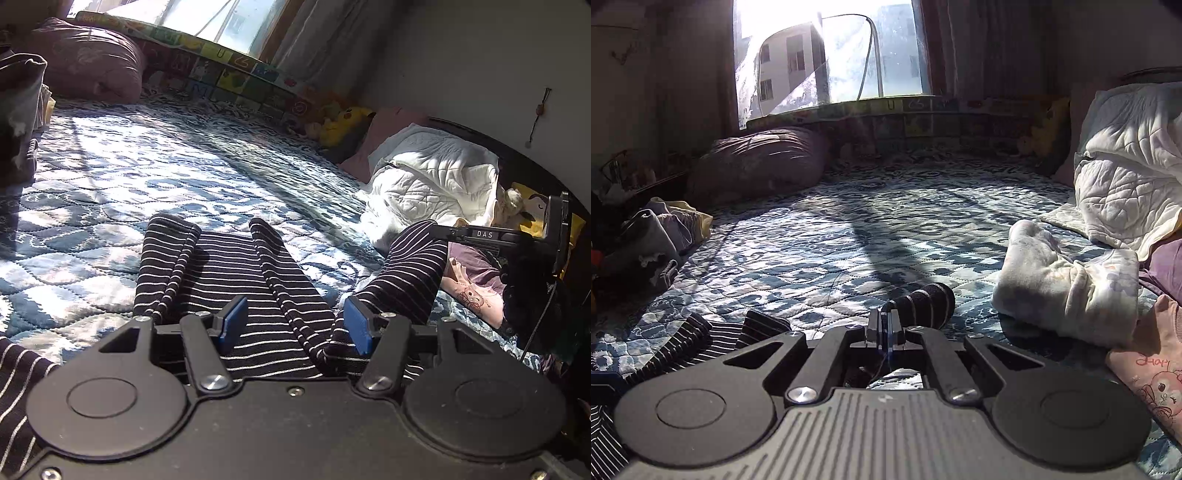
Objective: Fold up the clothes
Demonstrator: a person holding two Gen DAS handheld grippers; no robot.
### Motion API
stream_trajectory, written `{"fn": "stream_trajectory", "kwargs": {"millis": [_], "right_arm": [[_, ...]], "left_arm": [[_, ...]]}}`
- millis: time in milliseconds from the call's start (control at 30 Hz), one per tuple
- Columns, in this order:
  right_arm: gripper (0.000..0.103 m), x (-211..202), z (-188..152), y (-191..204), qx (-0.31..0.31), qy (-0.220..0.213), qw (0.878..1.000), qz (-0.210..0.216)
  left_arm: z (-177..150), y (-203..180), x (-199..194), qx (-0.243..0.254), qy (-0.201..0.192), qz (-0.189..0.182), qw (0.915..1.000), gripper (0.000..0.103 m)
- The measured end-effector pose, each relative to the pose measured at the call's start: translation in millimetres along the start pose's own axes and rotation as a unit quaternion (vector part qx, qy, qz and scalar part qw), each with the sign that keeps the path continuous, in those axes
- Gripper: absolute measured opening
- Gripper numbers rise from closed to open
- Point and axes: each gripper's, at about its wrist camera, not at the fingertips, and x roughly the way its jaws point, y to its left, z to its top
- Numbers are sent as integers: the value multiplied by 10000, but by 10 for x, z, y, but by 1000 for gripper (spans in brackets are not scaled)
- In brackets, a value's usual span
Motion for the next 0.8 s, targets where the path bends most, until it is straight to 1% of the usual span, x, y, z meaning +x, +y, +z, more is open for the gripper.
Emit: {"fn": "stream_trajectory", "kwargs": {"millis": [67, 200, 300, 400, 433, 467, 533, 567, 600, 633, 700, 767, 800], "right_arm": [[5, -30, -59, -140, 14, 74, 9998, -186], [5, 2, -211, -442, 83, 371, 9980, -496], [5, 23, -358, -660, 262, 681, 9951, -669], [6, 62, -538, -869, 684, 1157, 9870, -885], [10, 81, -612, -930, 869, 1360, 9826, -923], [15, 82, -643, -973, 975, 1411, 9806, -947], [43, 52, -706, -1080, 1277, 1332, 9775, -1018], [46, 33, -708, -1143, 1504, 1243, 9759, -977], [47, 27, -702, -1200, 1694, 1164, 9740, -955], [47, 42, -672, -1252, 1733, 1122, 9737, -965], [48, 122, -608, -1256, 1550, 1090, 9770, -980], [49, 302, -531, -1269, 1321, 1325, 9785, -867], [54, 393, -493, -1275, 1205, 1443, 9788, -810]], "left_arm": [[-11, -7, -12, 26, 11, -40, 10000, 56], [-19, -19, -27, 62, 18, -73, 10000, 56], [-17, -5, -32, 34, 6, -80, 10000, 56], [-1, 9, -17, 1, -13, -81, 10000, 56], [5, 11, -7, -14, -17, -88, 10000, 56], [8, 1, 0, -26, -26, -91, 10000, 56], [3, -21, 11, -21, -21, -112, 9999, 56], [0, -31, 22, -13, -14, -122, 9999, 56], [-5, -40, 34, 7, 4, -116, 9999, 56], [-11, -48, 47, 27, 23, -111, 9999, 56], [-19, -50, 67, 54, 57, -95, 9999, 56], [-27, -42, 87, 64, 87, -68, 9999, 56], [-30, -37, 97, 71, 100, -54, 9999, 56]]}}
